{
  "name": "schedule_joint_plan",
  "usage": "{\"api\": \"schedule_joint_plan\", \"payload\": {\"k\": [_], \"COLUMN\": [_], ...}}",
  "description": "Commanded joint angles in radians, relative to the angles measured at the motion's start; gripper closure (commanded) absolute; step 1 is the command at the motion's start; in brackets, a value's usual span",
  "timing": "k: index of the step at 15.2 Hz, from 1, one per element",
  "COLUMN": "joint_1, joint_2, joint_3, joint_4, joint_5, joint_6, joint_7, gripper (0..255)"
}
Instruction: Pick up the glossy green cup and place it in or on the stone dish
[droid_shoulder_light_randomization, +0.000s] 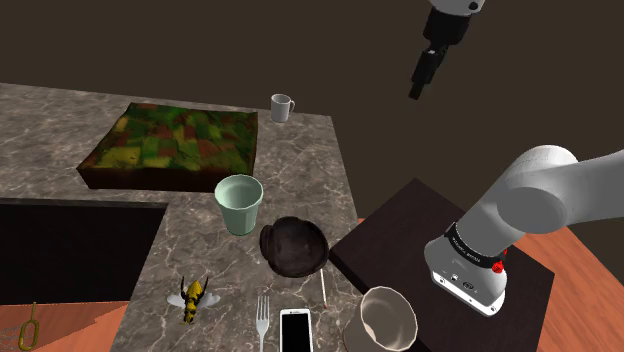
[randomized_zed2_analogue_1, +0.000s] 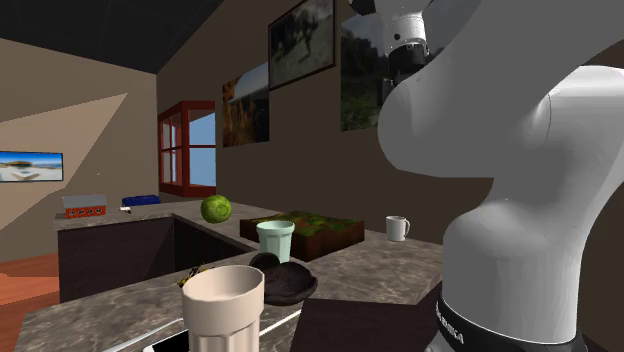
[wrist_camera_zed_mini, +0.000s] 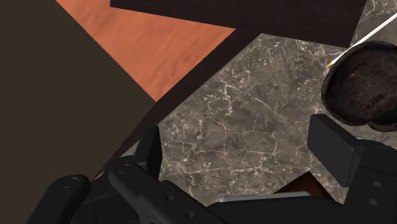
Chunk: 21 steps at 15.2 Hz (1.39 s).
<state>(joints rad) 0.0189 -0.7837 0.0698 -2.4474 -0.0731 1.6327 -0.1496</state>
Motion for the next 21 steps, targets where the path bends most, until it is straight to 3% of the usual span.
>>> {"api": "schedule_joint_plan", "payload": {"k": [1,11,21], "joint_1": [0.000,0.067,0.129], "joint_2": [0.000,0.271,0.607], "joint_3": [0.000,0.053,0.112], "joint_4": [0.000,-0.027,0.067], "joint_5": [0.000,0.104,0.186], "joint_6": [0.000,0.294,0.543], "joint_7": [0.000,0.030,0.035], "gripper": [0,0,0]}}
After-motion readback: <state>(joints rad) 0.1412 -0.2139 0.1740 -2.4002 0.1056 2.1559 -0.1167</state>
